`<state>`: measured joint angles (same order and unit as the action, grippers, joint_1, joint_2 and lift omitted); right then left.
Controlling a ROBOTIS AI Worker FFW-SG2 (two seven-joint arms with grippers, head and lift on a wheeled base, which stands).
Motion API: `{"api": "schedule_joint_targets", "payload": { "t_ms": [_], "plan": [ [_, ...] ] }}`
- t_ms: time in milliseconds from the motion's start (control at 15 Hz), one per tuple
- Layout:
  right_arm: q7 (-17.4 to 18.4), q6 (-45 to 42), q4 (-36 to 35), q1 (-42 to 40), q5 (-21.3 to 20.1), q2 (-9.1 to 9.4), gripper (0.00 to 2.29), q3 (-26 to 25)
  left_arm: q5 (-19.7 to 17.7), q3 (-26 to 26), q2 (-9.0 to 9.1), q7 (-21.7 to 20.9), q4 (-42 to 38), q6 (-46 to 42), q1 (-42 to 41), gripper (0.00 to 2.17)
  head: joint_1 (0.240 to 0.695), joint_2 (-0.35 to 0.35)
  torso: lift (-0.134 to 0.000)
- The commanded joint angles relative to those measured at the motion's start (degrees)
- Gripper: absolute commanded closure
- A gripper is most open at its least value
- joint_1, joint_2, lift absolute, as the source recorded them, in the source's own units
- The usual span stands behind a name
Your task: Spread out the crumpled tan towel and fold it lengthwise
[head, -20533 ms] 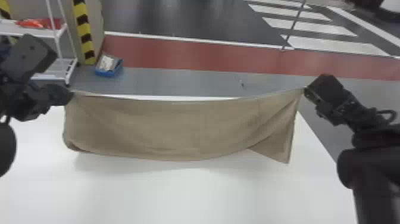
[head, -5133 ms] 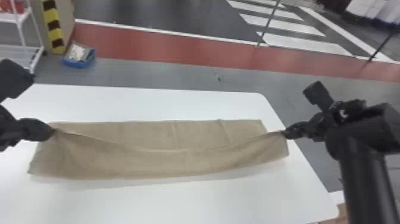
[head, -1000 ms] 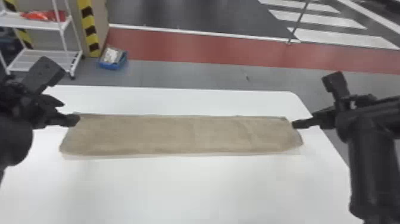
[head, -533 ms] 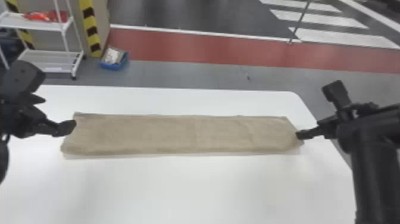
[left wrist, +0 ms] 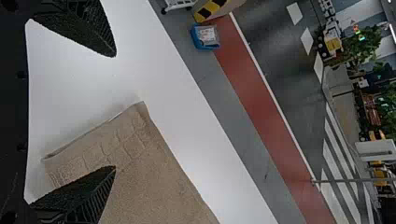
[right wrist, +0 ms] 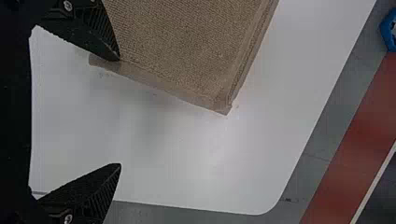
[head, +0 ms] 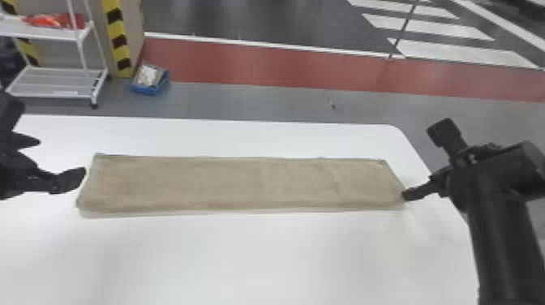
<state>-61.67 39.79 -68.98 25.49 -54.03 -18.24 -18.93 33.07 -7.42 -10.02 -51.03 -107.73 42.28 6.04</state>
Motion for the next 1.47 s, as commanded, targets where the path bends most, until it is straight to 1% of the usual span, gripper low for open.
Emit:
{"api": "schedule_joint_targets", "payload": {
  "t_ms": [0,200,333,400,533,600,667,800,867,933,1067,1133,1400],
  "plan": [
    [-0.1,-0.1,0.3,-0.4,-1.1,-0.13,0.08,0.0,-0.3,-0.1,-0.09,0.0,0.0,0.0,-0.2,0.02,0.695,-0.215,-0.124],
    [-0.9,0.1,-0.3,-0.5,-0.6,-0.48,0.08,-0.8,-0.4,-0.6,-0.18,-0.2,-0.1,0.0,-0.5,0.02,0.695,-0.22,-0.124],
    [-1.3,0.8,-1.9,-0.7,-0.1,-0.48,0.08,-1.3,-0.4,-0.8,-0.18,-0.3,-0.2,-0.1,-0.9,0.02,0.695,-0.222,-0.124],
    [-1.7,2.9,-4.0,-0.8,1.9,-0.57,0.08,-2.3,-0.5,-1.0,-0.18,-0.3,-0.2,0.0,-1.0,0.02,0.695,-0.222,-0.124],
    [-2.8,9.6,-7.5,-0.8,7.4,-1.71,0.08,-3.0,-0.5,-0.9,-0.09,-0.3,-0.2,0.0,-1.0,0.02,0.695,-0.221,-0.124],
    [-3.1,11.5,-7.8,-0.4,9.1,-1.8,0.08,-4.2,-0.5,-0.9,0.0,-0.3,-0.3,0.0,-1.0,0.03,0.695,-0.22,-0.124],
    [-3.0,13.8,-7.8,0.1,11.3,-2.06,0.08,-5.2,-0.5,-0.8,0.0,-0.3,-0.3,0.4,-1.1,0.03,0.695,-0.22,-0.124],
    [-2.0,19.1,-6.2,1.3,17.2,-3.29,0.08,-8.5,-0.5,-0.4,0.18,-0.3,-0.3,0.9,-1.1,0.03,0.695,-0.225,-0.124],
    [-2.0,20.3,-4.4,1.8,20.2,-3.99,0.08,-10.4,-0.5,-0.2,0.26,0.0,-0.3,1.3,-1.1,0.03,0.695,-0.23,-0.124],
    [-1.8,20.6,-3.6,1.8,22.1,-4.7,0.08,-11.2,-0.5,-0.1,0.35,0.1,-0.3,1.5,-1.0,0.03,0.695,-0.235,-0.124],
    [-1.4,21.2,-2.7,1.8,24.3,-5.66,0.08,-12.8,-0.6,0.0,0.79,0.3,-0.3,2.3,-0.9,0.03,0.695,-0.246,-0.124],
    [-1.3,21.2,-2.4,1.8,25.0,-6.1,0.08,-13.1,-1.2,-0.1,0.97,0.5,-0.3,2.9,-0.9,0.03,0.695,-0.251,-0.124],
    [-1.3,21.2,-2.2,1.6,25.3,-6.19,0.08,-13.6,-1.4,-0.5,1.05,0.7,-0.8,2.9,-1.2,0.06,0.695,-0.266,-0.124]
  ]
}}
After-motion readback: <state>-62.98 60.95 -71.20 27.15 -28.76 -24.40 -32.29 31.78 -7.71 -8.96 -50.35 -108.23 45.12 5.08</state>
